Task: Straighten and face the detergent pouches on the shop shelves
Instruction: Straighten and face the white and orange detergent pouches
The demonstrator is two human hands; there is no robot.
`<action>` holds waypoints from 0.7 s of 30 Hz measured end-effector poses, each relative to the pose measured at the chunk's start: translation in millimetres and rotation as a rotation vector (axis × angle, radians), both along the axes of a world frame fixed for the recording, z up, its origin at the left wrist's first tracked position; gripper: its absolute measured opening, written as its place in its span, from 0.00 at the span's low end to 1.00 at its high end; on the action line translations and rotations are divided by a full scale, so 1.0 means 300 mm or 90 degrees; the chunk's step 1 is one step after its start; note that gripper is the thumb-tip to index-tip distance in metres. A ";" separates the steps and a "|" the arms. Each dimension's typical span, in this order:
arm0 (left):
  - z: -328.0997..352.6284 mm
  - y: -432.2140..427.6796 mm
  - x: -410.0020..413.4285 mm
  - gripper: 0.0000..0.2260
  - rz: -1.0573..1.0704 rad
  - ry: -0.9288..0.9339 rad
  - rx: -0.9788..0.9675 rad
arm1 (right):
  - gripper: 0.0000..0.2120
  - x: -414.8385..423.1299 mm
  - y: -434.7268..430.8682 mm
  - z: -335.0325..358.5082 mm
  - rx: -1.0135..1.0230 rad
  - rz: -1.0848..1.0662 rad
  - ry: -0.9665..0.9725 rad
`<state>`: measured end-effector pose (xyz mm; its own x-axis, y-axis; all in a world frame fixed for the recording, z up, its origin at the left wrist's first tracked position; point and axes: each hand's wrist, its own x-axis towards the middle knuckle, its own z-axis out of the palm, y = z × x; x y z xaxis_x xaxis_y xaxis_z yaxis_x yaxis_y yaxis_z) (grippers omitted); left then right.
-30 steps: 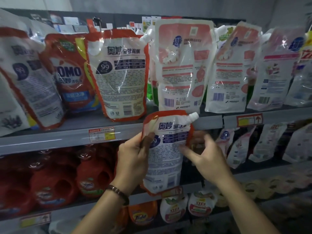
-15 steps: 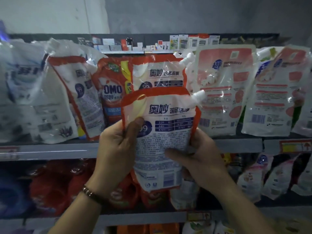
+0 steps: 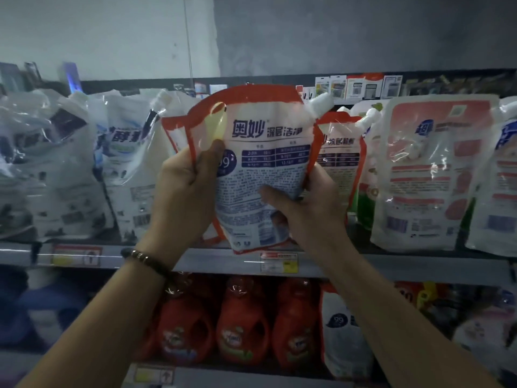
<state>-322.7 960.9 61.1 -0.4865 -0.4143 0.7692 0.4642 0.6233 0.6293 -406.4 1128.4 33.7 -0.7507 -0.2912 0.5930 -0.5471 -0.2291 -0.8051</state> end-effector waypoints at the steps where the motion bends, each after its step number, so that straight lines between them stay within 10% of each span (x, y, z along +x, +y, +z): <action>1: 0.002 -0.016 -0.003 0.16 0.020 -0.004 -0.006 | 0.15 -0.009 -0.022 0.001 -0.003 -0.003 -0.005; 16: -0.095 -0.095 -0.073 0.26 0.129 -0.116 -0.151 | 0.20 -0.123 -0.147 -0.089 0.098 -0.117 0.048; 21: -0.104 -0.089 -0.088 0.25 0.199 -0.101 -0.144 | 0.40 -0.104 -0.142 -0.078 0.109 -0.128 0.087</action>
<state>-349.2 934.2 30.0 -0.4837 -0.3909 0.7831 0.1382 0.8494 0.5094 -437.5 1085.8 10.2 -0.7206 -0.2492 0.6471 -0.6732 0.0278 -0.7389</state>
